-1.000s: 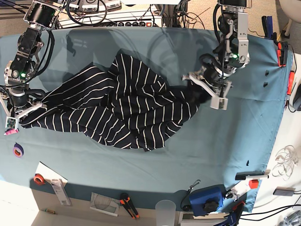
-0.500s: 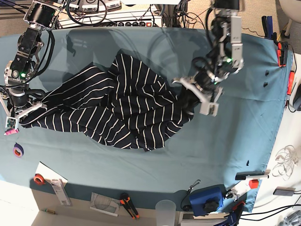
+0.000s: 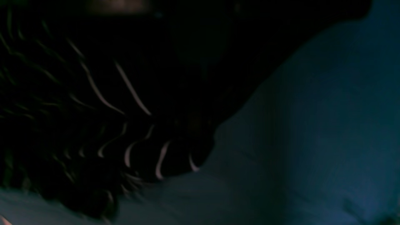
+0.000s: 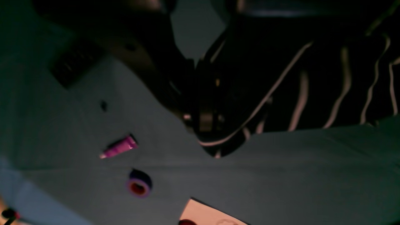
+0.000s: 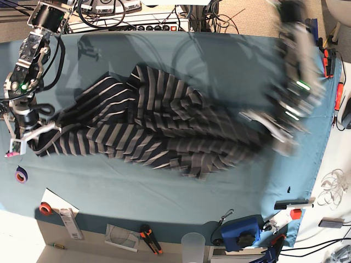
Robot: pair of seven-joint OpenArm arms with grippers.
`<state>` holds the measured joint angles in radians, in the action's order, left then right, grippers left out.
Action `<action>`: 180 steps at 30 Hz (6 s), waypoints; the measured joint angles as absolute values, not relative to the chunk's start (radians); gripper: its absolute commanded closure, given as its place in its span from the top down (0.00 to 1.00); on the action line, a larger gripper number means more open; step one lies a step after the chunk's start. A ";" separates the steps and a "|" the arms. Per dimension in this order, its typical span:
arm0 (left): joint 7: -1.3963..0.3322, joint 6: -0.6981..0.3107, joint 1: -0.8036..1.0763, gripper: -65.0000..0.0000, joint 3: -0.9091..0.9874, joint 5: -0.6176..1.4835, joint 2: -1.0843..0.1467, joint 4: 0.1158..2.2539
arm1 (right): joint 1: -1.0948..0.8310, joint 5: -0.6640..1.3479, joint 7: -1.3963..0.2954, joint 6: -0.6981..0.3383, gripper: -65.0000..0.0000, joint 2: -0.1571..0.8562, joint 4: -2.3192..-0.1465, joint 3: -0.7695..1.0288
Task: Layout the t-shirt on the table in an organized manner, then fold the t-shirt properly
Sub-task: 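Grasp the shirt with both grippers and stretch it flat, then grasp the shirt's folded-over flap with the left gripper and pull it open, then grasp the shirt edge with the right gripper beside the left gripper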
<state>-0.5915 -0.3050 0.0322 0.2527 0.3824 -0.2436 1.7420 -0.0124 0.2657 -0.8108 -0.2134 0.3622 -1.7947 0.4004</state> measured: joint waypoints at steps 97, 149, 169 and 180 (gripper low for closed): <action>-0.653 -0.191 0.074 0.33 -0.404 -0.331 -0.214 1.796 | 0.180 0.743 -1.284 -0.683 0.30 0.434 -1.494 0.973; -1.002 -0.001 0.166 0.00 0.019 -0.260 -0.214 2.074 | -0.128 1.159 -1.412 -0.697 0.28 0.297 -1.495 0.503; -0.978 -0.001 0.166 0.00 0.019 -0.260 -0.214 2.074 | -0.113 0.957 -1.300 -0.696 0.14 0.312 -1.512 0.229; -0.979 -0.002 0.166 0.00 0.019 -0.223 -0.214 2.074 | -0.049 0.809 -1.299 -0.679 0.00 0.285 -1.623 0.220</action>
